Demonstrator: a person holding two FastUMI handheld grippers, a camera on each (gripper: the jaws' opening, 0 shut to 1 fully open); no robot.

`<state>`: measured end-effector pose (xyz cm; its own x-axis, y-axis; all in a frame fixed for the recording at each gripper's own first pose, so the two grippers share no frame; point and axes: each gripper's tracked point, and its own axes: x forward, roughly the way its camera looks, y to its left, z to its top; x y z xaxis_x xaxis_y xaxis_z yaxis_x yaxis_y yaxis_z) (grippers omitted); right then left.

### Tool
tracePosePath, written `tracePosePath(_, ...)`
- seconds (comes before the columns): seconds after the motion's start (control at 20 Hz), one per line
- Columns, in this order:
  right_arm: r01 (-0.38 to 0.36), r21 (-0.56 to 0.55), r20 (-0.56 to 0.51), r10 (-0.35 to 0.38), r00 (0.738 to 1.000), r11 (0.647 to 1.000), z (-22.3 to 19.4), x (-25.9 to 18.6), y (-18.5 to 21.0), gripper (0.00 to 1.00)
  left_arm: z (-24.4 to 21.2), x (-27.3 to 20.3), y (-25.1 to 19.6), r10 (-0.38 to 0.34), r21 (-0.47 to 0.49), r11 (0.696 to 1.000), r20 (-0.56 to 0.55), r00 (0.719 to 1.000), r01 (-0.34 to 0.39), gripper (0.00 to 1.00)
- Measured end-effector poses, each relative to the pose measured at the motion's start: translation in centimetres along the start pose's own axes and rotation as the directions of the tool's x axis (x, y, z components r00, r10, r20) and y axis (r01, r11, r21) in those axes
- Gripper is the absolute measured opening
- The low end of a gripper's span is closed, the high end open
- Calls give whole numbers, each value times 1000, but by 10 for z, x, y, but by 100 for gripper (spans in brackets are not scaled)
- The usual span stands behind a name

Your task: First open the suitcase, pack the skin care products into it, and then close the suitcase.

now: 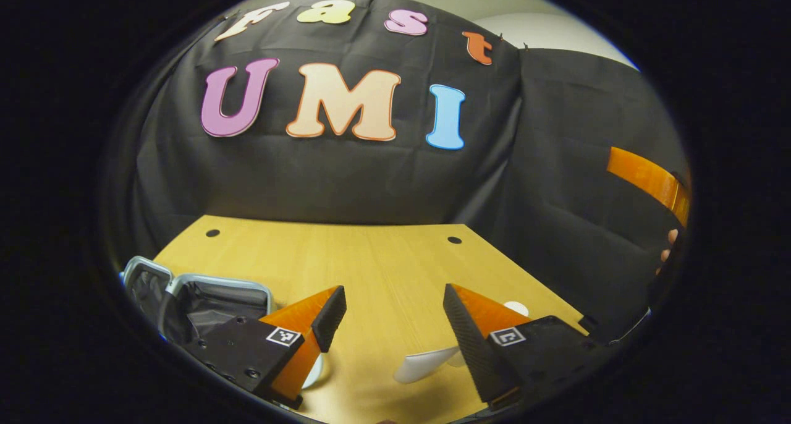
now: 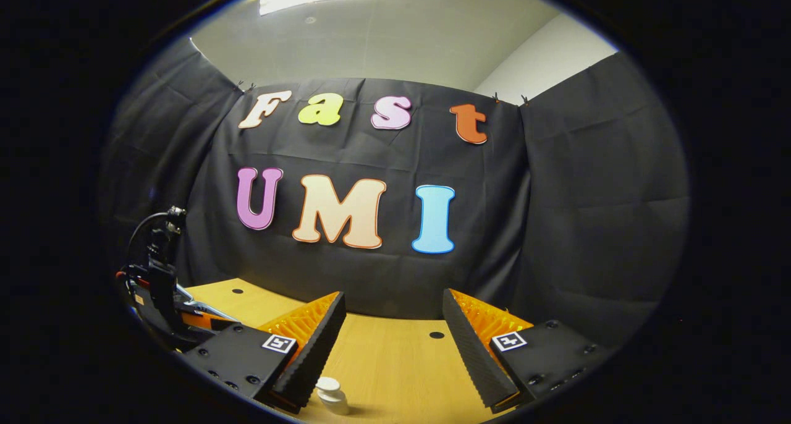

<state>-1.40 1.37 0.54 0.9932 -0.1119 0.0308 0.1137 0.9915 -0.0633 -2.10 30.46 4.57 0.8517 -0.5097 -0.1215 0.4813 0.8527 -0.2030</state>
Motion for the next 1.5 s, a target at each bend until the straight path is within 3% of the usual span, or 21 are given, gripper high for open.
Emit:
tracePosePath(0.25,9,-14,-14,-9,1000,1000,-3,-7,-11,99,-33,6,-18,-39,-23,999,-63,997,37,95)
tracePosePath(0.65,3,-33,-33,-4,999,999,-9,-13,-21,99,-113,18,-22,-29,-45,999,-225,974,19,95)
tracePosePath(0.8,-1,-40,-38,-1,999,999,-10,-12,-25,99,-133,21,-25,-45,-72,997,-268,962,26,91)
tracePosePath(0.95,-14,-43,-36,13,999,999,-12,-11,-27,99,-139,20,-22,-34,-65,998,-277,960,16,56)
tracePosePath(1.05,-29,-30,-39,28,999,999,-16,-11,-26,97,-136,17,-20,-26,-58,998,-285,958,9,42)
tracePosePath(1.1,-41,-16,-39,40,998,999,-18,-12,-23,99,-133,14,-18,-10,-44,999,-289,957,-3,41)
tracePosePath(1.25,-95,21,-32,96,995,995,-25,-9,-8,99,-100,1,-6,60,-23,997,-231,971,-67,21)
tracePosePath(1.5,-177,49,-77,181,980,983,-53,4,36,99,-44,-33,4,80,-31,996,-171,982,-86,21)
